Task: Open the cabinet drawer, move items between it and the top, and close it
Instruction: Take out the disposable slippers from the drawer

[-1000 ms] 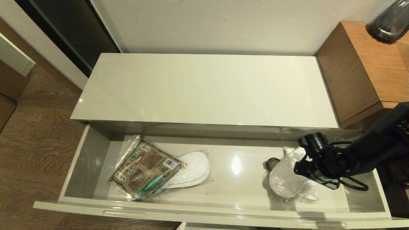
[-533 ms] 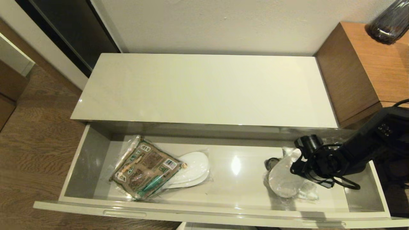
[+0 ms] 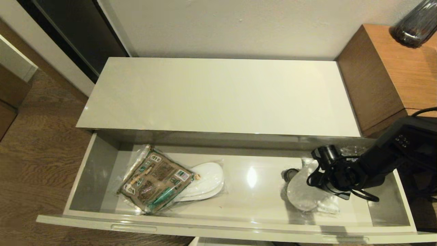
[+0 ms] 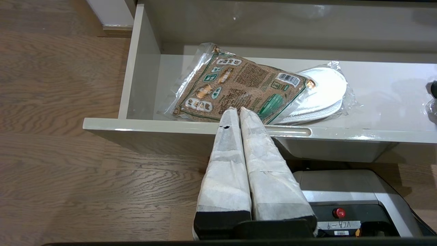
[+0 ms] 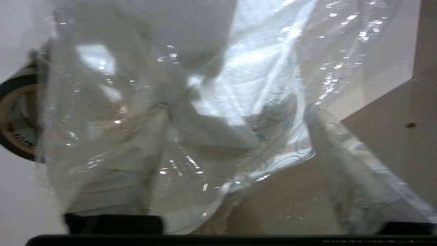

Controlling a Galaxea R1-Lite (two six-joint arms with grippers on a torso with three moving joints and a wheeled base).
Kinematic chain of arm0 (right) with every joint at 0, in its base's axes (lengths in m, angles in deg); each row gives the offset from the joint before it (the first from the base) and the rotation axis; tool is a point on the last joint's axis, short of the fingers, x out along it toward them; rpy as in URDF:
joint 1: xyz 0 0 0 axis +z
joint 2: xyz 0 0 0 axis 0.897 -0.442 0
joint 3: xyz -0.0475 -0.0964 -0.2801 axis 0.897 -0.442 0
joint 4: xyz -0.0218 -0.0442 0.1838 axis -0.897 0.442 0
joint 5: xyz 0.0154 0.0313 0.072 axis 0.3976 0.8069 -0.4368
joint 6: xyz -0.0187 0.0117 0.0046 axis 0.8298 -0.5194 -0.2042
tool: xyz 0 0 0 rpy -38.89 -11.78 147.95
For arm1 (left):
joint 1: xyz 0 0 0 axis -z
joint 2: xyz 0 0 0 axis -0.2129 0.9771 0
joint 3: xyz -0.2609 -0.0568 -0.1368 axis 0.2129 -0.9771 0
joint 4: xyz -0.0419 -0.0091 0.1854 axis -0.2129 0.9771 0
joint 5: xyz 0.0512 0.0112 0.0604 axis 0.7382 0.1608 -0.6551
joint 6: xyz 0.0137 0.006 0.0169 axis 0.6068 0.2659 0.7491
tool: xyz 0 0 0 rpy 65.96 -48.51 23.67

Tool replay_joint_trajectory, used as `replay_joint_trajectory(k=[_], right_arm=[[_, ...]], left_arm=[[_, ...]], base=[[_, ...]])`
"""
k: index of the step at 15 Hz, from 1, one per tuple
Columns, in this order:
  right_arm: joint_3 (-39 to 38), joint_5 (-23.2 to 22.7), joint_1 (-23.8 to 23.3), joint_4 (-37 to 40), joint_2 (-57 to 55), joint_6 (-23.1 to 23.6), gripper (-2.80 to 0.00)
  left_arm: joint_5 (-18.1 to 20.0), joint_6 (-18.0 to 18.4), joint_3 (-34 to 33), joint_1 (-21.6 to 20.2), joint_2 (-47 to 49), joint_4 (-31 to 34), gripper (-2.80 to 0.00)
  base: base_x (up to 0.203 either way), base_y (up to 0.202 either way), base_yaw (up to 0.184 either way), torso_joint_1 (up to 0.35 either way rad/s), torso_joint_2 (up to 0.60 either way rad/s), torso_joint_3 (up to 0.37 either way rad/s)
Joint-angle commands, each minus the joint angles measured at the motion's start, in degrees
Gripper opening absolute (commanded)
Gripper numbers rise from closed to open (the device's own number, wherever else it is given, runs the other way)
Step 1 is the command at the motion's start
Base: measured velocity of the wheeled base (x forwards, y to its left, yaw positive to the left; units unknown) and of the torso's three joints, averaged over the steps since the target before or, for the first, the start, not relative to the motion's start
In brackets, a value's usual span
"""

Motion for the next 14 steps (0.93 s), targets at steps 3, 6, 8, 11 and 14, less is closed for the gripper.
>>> replay_joint_trajectory(k=[3,6,8,11,14], right_arm=[[0.12,0.12,-0.03,0.07,0.05,-0.27,-2.8],[0.05,-0.03,-0.03,0.68,2.45,-0.15,-2.8],[0.07,-0.21,0.26,3.41,7.12,-0.04,-2.8],[0.7,-1.69,1.02,9.86,11.38,-0.02,-2.8],[0.83,-2.08,1.28,11.75,12.26,0.08,-2.8]], left_arm=[[0.02,-0.05,-0.01,-0.04,0.09,-0.04,-2.8],[0.02,-0.05,-0.01,-0.03,0.09,-0.04,-2.8],[0.02,-0.05,-0.01,0.02,0.09,-0.04,-2.8],[0.02,-0.05,-0.01,-0.02,0.09,-0.04,-2.8],[0.02,-0.05,-0.01,0.05,0.09,-0.04,-2.8]], base=[[0.0,0.0,0.0,0.0,0.0,0.0],[0.0,0.0,0.0,0.0,0.0,0.0],[0.0,0.0,0.0,0.0,0.0,0.0],[0.0,0.0,0.0,0.0,0.0,0.0],[0.0,0.0,0.0,0.0,0.0,0.0]])
